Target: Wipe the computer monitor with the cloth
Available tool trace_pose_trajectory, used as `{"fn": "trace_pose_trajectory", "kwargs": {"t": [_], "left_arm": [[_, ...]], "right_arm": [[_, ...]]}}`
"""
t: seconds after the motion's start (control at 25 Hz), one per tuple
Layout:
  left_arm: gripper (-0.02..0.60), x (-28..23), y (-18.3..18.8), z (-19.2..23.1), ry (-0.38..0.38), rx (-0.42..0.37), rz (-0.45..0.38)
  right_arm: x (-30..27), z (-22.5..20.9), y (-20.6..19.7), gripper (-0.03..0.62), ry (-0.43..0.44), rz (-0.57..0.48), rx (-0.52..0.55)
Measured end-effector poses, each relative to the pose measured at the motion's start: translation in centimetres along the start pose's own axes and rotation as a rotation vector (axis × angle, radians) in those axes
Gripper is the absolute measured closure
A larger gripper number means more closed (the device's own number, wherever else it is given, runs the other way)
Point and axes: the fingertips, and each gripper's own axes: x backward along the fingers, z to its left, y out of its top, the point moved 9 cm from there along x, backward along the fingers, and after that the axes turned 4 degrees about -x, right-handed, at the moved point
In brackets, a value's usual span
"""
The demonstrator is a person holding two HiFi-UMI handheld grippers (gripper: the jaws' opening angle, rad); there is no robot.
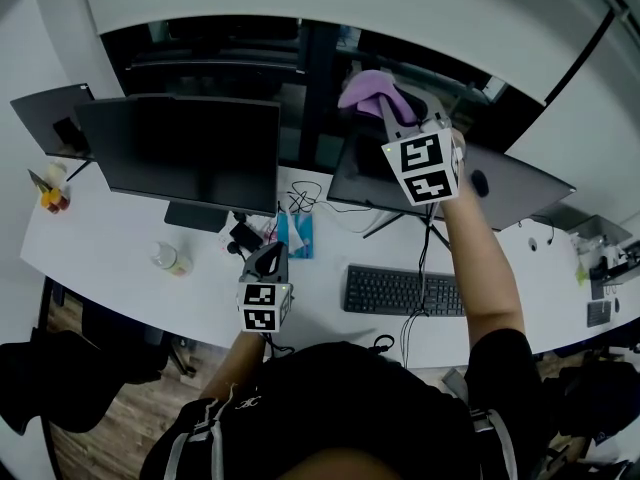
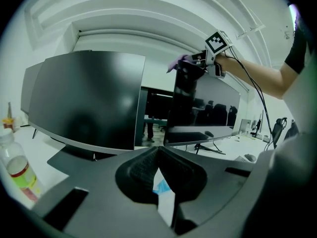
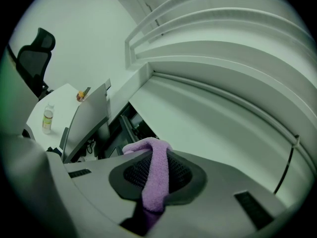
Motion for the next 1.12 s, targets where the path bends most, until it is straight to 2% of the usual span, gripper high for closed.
{"fn": "trace_pose_trajectory", "kwargs": {"t": [0.32,0.6,1.12], "left_arm": [[0.568,0.1,0.2,-0.8,-0.021,-0.018,0.004],[0.568,-0.5,0.8,-3.2,-0.063,-0.049,0.001],[0.568,-0.6,1.1,-8.4,-0.096,-0.093,0.026]], "right_arm": [[2.0,-2.5,-2.4,0.523,-0.108,0.085,-0.019],[3.8,-4.9,-4.5,0.523,-0.140,0.126,-0.060],[8.8,-10.9,-10.1,0.523,-0.250,0.151,-0.129]]}}
